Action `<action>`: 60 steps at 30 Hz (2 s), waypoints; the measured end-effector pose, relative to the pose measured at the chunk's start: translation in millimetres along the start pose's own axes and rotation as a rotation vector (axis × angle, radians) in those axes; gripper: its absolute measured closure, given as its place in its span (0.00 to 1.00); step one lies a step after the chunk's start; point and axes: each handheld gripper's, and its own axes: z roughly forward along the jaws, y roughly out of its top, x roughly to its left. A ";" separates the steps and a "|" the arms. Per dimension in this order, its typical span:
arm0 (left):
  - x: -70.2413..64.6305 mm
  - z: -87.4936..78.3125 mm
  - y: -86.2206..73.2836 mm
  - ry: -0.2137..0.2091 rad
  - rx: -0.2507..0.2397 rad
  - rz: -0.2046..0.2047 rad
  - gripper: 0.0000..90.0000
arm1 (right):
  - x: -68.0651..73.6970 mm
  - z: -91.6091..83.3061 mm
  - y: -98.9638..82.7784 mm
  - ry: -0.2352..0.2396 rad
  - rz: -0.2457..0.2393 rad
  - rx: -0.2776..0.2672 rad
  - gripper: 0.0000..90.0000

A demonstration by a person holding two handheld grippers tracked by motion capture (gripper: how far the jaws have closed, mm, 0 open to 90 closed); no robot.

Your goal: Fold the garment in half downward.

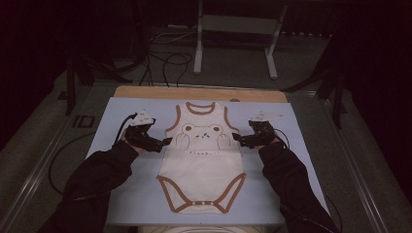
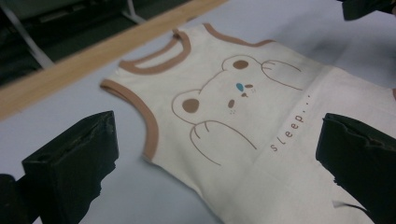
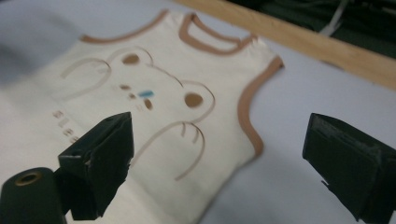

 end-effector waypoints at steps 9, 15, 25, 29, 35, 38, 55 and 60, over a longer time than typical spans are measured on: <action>7.8 29.9 -6.8 -0.015 0.100 -0.015 0.00 | -10.8 26.0 -16.8 0.002 0.006 0.103 0.10; 10.0 41.6 -13.8 0.000 0.161 -0.019 0.00 | -10.8 39.0 -21.9 0.040 0.028 0.139 0.10; 11.5 49.7 -22.4 -0.015 0.216 -0.038 0.01 | -6.3 49.6 -19.6 0.030 0.111 0.209 0.17; 8.6 54.9 -25.8 0.013 0.250 -0.012 0.10 | -5.6 52.0 -22.5 0.012 0.118 0.232 0.28; 10.9 59.2 -30.1 0.013 0.270 -0.030 0.33 | -3.5 52.0 -23.2 -0.028 0.079 0.261 0.46; 11.0 65.1 -33.7 0.008 0.283 -0.031 0.44 | -0.8 52.0 -22.0 -0.052 0.049 0.278 0.57; 8.2 76.8 -20.0 0.020 0.312 -0.109 0.98 | 10.1 53.4 -17.4 -0.014 0.014 0.307 0.97; 8.2 76.3 -19.4 0.019 0.312 -0.097 0.99 | 11.1 53.7 -16.5 -0.015 0.003 0.311 0.99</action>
